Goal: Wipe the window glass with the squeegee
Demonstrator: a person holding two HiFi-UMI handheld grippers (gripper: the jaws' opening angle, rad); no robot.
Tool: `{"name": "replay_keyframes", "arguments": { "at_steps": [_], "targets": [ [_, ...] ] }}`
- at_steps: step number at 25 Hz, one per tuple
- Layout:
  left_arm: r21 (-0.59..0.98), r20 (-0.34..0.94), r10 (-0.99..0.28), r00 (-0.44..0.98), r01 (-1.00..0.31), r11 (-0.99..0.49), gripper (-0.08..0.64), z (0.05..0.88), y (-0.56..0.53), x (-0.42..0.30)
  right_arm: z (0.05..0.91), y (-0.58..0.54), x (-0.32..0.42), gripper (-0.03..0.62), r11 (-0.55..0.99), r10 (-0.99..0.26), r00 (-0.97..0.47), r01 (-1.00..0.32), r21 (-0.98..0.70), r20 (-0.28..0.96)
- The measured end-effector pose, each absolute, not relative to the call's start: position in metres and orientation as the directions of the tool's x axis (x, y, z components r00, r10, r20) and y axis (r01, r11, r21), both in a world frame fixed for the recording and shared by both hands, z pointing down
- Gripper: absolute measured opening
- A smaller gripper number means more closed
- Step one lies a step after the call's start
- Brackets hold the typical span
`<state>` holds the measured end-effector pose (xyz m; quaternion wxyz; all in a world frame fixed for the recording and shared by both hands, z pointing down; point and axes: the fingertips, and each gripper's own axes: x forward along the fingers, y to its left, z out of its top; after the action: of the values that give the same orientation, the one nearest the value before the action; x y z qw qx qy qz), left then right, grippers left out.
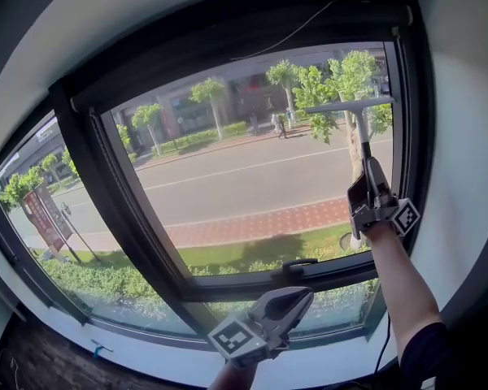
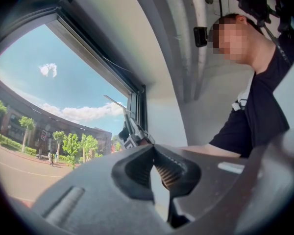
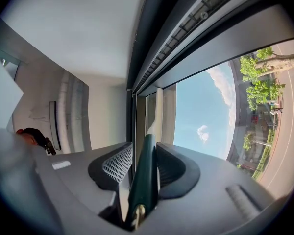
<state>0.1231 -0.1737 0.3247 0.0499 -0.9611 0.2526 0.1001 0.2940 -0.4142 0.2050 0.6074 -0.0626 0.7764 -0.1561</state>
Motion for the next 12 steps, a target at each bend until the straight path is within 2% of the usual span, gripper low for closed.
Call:
{"name": "replay_keyframes", "arguments": {
  "at_steps": [12],
  "targets": [
    [-0.029, -0.218, -0.478, 0.851, -0.496, -0.868, 0.003, 0.330, -0.169, 0.124, 0.245, -0.412, 0.288, 0.155, 0.925, -0.334, -0.208, 0.113, -0.362, -0.919]
  ]
}}
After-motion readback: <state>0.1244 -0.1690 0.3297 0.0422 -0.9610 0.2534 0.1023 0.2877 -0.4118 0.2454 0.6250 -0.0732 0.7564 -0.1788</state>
